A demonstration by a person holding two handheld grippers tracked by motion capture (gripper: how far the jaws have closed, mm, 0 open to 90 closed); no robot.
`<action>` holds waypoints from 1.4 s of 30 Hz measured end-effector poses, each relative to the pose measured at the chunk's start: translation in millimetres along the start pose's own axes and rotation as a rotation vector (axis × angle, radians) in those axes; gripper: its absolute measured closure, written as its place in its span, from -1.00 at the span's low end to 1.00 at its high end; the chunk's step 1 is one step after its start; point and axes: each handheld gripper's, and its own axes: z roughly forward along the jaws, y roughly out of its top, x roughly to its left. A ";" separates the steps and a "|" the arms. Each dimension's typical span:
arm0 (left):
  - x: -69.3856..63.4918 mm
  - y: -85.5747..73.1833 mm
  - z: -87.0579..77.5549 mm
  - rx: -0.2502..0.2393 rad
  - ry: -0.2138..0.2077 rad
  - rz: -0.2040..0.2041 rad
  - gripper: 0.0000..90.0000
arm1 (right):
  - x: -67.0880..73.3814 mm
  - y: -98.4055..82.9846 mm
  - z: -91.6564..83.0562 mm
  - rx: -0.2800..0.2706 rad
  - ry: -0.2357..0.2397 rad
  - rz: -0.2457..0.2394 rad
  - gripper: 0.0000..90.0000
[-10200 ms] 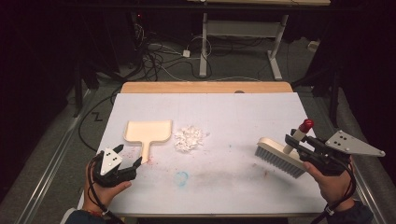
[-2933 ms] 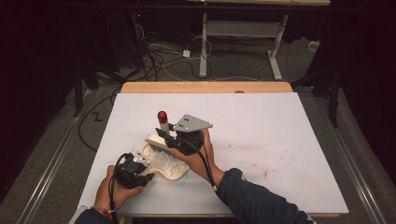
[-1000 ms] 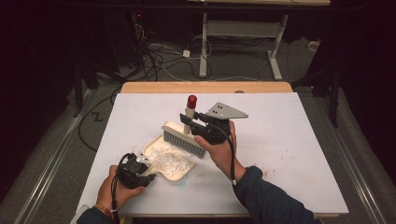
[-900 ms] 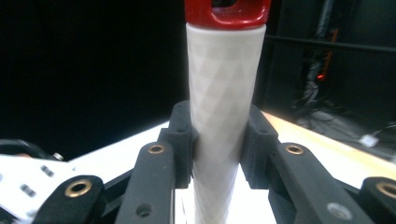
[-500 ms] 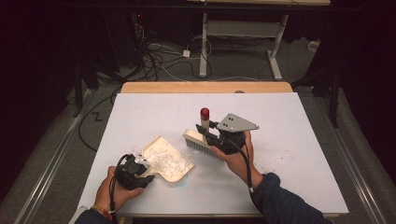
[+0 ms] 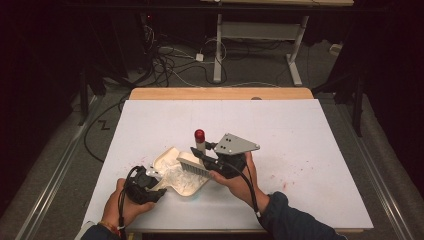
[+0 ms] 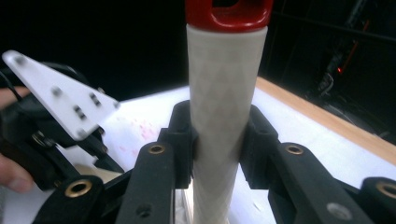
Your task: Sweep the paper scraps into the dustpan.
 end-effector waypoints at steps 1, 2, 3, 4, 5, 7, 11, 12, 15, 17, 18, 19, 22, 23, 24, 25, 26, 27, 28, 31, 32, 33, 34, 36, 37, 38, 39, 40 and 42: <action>0.0 -0.2 -0.1 -0.001 0.000 0.001 0.40 | 0.3 2.1 -1.0 -0.007 0.005 -0.007 0.56; 0.0 -0.4 -0.2 -0.001 0.000 0.002 0.40 | -0.2 4.2 -2.2 -0.018 0.008 -0.005 0.56; 0.1 -0.6 -0.2 -0.002 0.000 0.001 0.40 | -1.7 6.0 -4.0 -0.026 0.013 -0.002 0.56; 0.3 -0.6 -0.2 -0.002 0.000 0.002 0.40 | -3.8 7.9 -6.2 -0.031 0.015 0.003 0.56; 0.4 -0.6 -0.4 -0.002 0.000 0.003 0.40 | -5.8 9.8 -8.3 -0.043 0.014 0.007 0.56; 0.4 -0.4 -0.5 -0.001 -0.001 0.003 0.40 | -9.6 12.8 -13.1 -0.053 0.002 0.004 0.56; 0.1 0.1 -0.2 0.002 -0.001 0.000 0.40 | -21.3 13.4 -19.4 -0.051 -0.036 0.008 0.56; 0.2 0.3 -0.4 0.003 -0.001 0.002 0.40 | -24.4 12.6 -20.2 -0.047 -0.044 0.010 0.56; 0.2 0.6 -0.7 0.004 0.000 0.004 0.40 | -27.7 8.0 -21.7 -0.026 -0.109 -0.036 0.56; 0.0 0.6 -0.3 0.006 0.000 0.001 0.40 | -27.4 2.7 -22.2 -0.002 -0.151 -0.088 0.56; 0.0 0.7 -0.1 0.006 0.000 0.000 0.40 | -27.5 -0.3 -22.1 0.012 -0.160 -0.103 0.56; 0.0 0.7 -0.1 0.005 0.000 -0.001 0.40 | -27.6 -3.3 -22.3 0.031 -0.162 -0.105 0.56; -0.1 0.7 -0.5 0.003 0.001 0.002 0.40 | -27.8 -11.1 -23.5 0.069 -0.145 -0.105 0.56; -0.4 0.7 -0.4 0.003 0.001 0.000 0.40 | -26.8 -13.0 -24.2 0.073 -0.133 -0.099 0.56; -0.6 0.9 -0.2 0.004 0.004 0.000 0.40 | -25.5 -13.9 -24.7 0.078 -0.116 -0.098 0.56; -0.7 1.0 0.1 0.005 0.005 0.000 0.40 | -23.0 -14.0 -24.9 0.084 -0.102 -0.094 0.56; -0.7 1.2 0.3 0.004 0.004 -0.001 0.40 | -19.6 -13.7 -24.9 0.089 -0.088 -0.098 0.56; -0.8 1.4 0.3 0.004 0.005 -0.002 0.40 | -15.7 -13.4 -24.6 0.090 -0.076 -0.105 0.56; -0.8 1.7 0.3 0.005 0.006 0.001 0.40 | -11.9 -13.1 -24.0 0.087 -0.062 -0.105 0.56; -1.0 2.3 0.5 0.006 0.006 0.002 0.40 | -2.5 -11.1 -20.6 0.079 -0.015 -0.090 0.56; -0.8 2.3 0.4 0.006 0.006 0.003 0.40 | 0.5 -10.1 -19.4 0.075 -0.006 -0.088 0.56; -0.9 2.3 0.5 0.003 0.008 0.002 0.40 | 3.0 -9.0 -18.6 0.068 0.004 -0.087 0.56; -1.0 2.2 0.4 0.001 0.006 0.001 0.40 | 5.0 -7.5 -18.2 0.063 0.016 -0.085 0.56; -1.0 2.2 0.5 0.000 0.006 0.001 0.40 | 7.0 -4.0 -18.6 0.050 0.040 -0.083 0.56; -0.9 2.3 0.4 -0.001 0.005 0.001 0.40 | 7.7 -2.6 -19.0 0.050 0.042 -0.080 0.56; -0.9 2.5 0.5 -0.002 0.004 -0.001 0.40 | 7.4 -1.3 -19.6 0.048 0.035 -0.087 0.56; -1.0 2.8 0.5 -0.002 0.004 -0.001 0.40 | 6.8 -0.5 -20.5 0.046 0.022 -0.092 0.56; -0.9 3.2 0.6 -0.003 0.004 0.000 0.40 | 5.2 -0.1 -21.2 0.041 0.012 -0.094 0.56; -0.3 3.8 0.5 -0.002 0.003 0.004 0.40 | 0.3 0.9 -23.6 0.030 0.008 -0.077 0.56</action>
